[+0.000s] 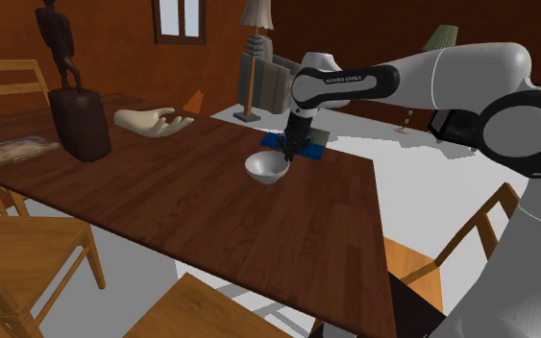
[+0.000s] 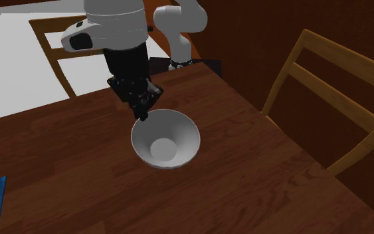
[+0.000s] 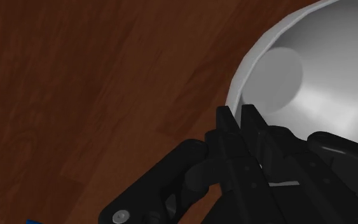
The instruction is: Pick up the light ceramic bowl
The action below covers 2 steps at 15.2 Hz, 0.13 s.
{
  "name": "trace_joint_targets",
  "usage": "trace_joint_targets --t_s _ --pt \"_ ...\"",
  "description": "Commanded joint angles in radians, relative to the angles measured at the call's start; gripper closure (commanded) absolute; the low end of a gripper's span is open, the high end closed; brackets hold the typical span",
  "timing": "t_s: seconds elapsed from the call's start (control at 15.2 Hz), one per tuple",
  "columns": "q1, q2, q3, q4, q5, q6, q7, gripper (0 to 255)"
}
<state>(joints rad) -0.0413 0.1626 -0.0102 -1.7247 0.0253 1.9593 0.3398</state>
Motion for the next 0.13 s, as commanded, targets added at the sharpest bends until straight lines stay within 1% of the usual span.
trace_joint_targets --t_s 0.0,0.07 --pt "0.0 -0.005 0.0 0.011 0.0 -0.016 0.0 255" --pt "0.0 -0.005 0.0 0.011 0.0 -0.016 0.0 255"
